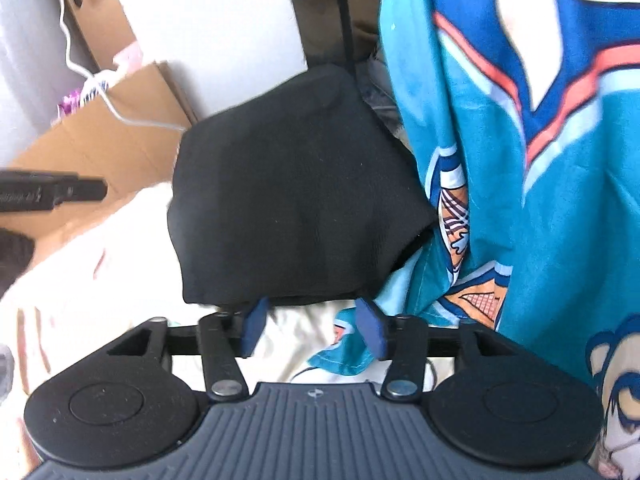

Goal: Fold clothes
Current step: 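Open both grippers and pull them back from the placed shorts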

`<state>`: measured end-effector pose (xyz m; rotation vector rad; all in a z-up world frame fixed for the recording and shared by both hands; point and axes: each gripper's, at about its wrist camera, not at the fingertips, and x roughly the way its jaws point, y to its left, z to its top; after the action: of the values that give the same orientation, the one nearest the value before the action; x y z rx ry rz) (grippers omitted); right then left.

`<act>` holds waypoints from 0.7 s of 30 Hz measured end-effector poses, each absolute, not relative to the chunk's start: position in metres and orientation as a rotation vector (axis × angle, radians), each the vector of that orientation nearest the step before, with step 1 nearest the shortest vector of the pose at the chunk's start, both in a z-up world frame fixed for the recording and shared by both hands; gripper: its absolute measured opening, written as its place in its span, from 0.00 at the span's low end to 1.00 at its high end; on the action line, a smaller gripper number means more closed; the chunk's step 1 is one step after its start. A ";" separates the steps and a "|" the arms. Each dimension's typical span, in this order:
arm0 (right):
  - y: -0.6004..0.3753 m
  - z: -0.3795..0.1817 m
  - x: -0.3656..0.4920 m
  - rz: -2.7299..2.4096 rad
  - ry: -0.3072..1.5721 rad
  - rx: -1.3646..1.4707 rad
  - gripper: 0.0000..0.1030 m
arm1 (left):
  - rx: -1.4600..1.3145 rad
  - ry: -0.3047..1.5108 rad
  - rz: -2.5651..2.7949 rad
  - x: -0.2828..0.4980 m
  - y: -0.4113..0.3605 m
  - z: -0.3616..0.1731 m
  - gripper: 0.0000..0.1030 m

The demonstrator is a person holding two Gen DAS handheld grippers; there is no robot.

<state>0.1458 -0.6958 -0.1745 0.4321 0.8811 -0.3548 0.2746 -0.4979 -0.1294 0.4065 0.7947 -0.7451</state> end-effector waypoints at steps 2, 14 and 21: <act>-0.694 -0.171 0.144 -0.362 0.874 0.456 0.63 | 0.359 0.801 -0.732 0.267 -0.483 -0.122 0.51; -0.676 -0.153 0.133 -0.380 0.824 0.534 0.67 | 0.129 0.953 -0.630 0.253 -0.340 -0.109 0.56; -0.651 -0.136 0.120 -0.393 0.830 0.536 0.74 | 0.146 0.921 -0.545 0.227 -0.277 -0.100 0.65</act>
<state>0.1201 -0.6505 -0.1362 0.5356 0.8297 -0.3934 0.2267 -0.2772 -0.1000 0.1465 0.9211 -0.5455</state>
